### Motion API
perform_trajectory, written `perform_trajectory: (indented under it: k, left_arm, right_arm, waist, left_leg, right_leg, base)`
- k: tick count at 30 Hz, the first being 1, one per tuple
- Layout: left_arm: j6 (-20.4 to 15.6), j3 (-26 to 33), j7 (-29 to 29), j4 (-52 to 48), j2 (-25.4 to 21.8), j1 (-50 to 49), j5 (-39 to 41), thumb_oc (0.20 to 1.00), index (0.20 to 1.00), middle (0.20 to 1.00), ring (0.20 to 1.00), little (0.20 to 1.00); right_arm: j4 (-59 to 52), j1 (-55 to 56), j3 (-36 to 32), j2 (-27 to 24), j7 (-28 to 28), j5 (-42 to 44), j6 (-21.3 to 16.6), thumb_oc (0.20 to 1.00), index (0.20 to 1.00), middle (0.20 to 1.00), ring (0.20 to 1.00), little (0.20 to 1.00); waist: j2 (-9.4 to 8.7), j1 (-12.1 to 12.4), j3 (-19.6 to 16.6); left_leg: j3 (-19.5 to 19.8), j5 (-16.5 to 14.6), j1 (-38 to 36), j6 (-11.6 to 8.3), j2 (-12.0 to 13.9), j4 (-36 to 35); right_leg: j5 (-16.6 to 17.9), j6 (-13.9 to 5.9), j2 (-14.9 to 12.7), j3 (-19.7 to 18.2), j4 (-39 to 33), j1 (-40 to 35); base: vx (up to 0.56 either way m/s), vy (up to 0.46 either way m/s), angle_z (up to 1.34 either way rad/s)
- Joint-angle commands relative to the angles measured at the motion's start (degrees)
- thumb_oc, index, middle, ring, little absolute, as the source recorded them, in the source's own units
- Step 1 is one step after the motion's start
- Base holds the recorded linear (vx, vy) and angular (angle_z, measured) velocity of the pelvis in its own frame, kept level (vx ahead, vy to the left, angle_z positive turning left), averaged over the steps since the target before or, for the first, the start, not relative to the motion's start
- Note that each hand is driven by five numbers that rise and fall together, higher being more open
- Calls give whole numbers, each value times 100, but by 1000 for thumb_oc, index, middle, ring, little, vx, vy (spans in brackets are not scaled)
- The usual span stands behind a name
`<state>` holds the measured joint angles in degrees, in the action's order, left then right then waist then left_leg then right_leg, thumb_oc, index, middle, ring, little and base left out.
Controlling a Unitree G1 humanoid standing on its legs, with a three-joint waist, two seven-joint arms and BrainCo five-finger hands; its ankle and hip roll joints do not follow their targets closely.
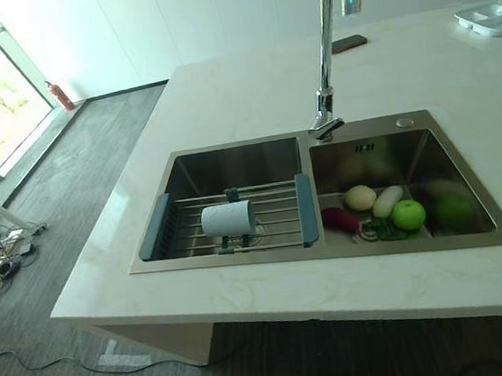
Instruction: Place the dishes in the dishwasher.
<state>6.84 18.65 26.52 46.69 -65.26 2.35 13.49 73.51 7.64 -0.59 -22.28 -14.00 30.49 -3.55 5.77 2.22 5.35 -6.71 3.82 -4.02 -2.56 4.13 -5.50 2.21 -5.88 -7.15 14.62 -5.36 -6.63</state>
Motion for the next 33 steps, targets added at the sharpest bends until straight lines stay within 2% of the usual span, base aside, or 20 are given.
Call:
perform_trajectory:
  k: [1, 2, 4, 5, 6, 9, 11, 14, 18, 25, 29, 33]
  left_arm:
    - [-579, 69, -352, -187, -358, 771, -326, 1000, 1000, 1000, 1000, 1000]
    - [-725, -158, -566, -673, -603, 1172, -186, 1000, 1000, 1000, 1000, 1000]
    - [-1014, -525, -981, -1555, -618, 1673, -167, 1000, 1000, 1000, 1000, 1000]
    - [-854, -802, -1654, -2258, -423, 1964, 54, 1000, 1000, 1000, 1000, 1000]
    - [-529, -1015, -2102, -2728, -133, 2083, 65, 1000, 1000, 1000, 1000, 1000]
    - [-200, -1441, -2511, -3059, 313, 2270, -277, 1000, 1000, 1000, 1000, 1000]
    - [5, -1682, -2614, -3075, 532, 2392, -596, 1000, 1000, 1000, 1000, 1000]
    - [161, -1999, -2798, -2823, 579, 2490, -1217, 1000, 1000, 1000, 1000, 1000]
    - [-64, -2388, -2813, -2513, 535, 2670, -1686, 1000, 1000, 1000, 1000, 1000]
    - [-280, -2971, -3209, -2348, 443, 2990, -2608, 1000, 1000, 1000, 1000, 1000]
    - [-296, -3188, -3218, -2259, 493, 3134, -2741, 1000, 1000, 1000, 1000, 1000]
    - [-500, -3307, -3045, -2189, 502, 3265, -2693, 1000, 1000, 1000, 1000, 1000]
  right_arm:
    - [37, -426, 21, 285, -30, 159, -19, 1000, 1000, 1000, 1000, 1000]
    - [25, -426, 54, 308, -19, 177, 17, 1000, 1000, 1000, 1000, 1000]
    - [-15, -441, 62, 352, -9, 207, 67, 1000, 1000, 1000, 1000, 1000]
    - [-80, -445, 50, 395, -1, 241, 92, 1000, 1000, 1000, 1000, 1000]
    - [-130, -460, 53, 428, 3, 295, 121, 1000, 1000, 1000, 1000, 1000]
    - [-170, -509, 46, 470, -41, 366, 183, 1000, 1000, 1000, 1000, 1000]
    - [-198, -511, 48, 476, -40, 429, 214, 1000, 1000, 1000, 1000, 1000]
    - [-190, -478, 53, 441, -63, 300, 238, 1000, 1000, 1000, 1000, 1000]
    - [-165, -391, 73, 384, -93, 230, 212, 1000, 1000, 1000, 1000, 1000]
    - [-183, -268, 84, 296, -156, 299, 206, 1000, 1000, 1000, 1000, 1000]
    - [-276, -284, 119, 258, -135, 347, 227, 1000, 1000, 1000, 1000, 1000]
    - [-403, -346, 126, 177, -199, 408, 239, 1000, 1000, 1000, 1000, 1000]
  waist:
    - [17, -39, 331]
    - [13, -62, 306]
    - [-10, -81, 282]
    - [-38, -104, 273]
    - [-65, -123, 264]
    - [-91, -195, 265]
    - [-103, -243, 271]
    - [-101, -341, 281]
    - [-104, -445, 322]
    - [-80, -588, 404]
    - [-58, -650, 457]
    - [-32, -709, 591]
  left_leg:
    - [26, -748, -221, 11, 74, 50]
    - [0, -754, -229, 0, 72, 50]
    - [-11, -768, -242, -6, 67, 50]
    - [-27, -782, -257, -5, 65, 50]
    - [-40, -789, -265, -3, 63, 50]
    - [-85, -795, -296, 10, 64, 50]
    - [-127, -799, -310, 16, 65, 50]
    - [-193, -801, -323, 16, 58, 50]
    - [-257, -791, -297, 20, 57, 50]
    - [-307, -756, -184, 9, 33, 50]
    - [-328, -740, -92, 12, 2, 50]
    - [-345, -719, 35, 27, -51, 50]
  right_leg:
    - [-677, -295, -215, -4, 291, -128]
    - [-676, -303, -213, -10, 281, -139]
    - [-686, -307, -211, -25, 272, -156]
    - [-694, -313, -210, -38, 274, -166]
    - [-697, -321, -209, -60, 273, -167]
    - [-692, -326, -202, -126, 292, -153]
    - [-677, -336, -198, -178, 291, -134]
    - [-639, -360, -192, -265, 269, -103]
    - [-583, -377, -198, -349, 259, -21]
    - [-452, -431, -235, -447, 190, 130]
    - [-382, -466, -277, -505, 188, 260]
    - [-293, -502, -336, -566, 188, 430]
  base:
    - [53, -54, -2]
    - [58, -58, 1]
    - [52, -55, 4]
    - [60, -61, -2]
    - [53, -46, -4]
    - [46, -18, -13]
    - [56, -2, -21]
    - [55, 12, -20]
    - [22, 3, -7]
    - [21, 2, -3]
    - [3, 32, -12]
    - [-45, 48, -14]
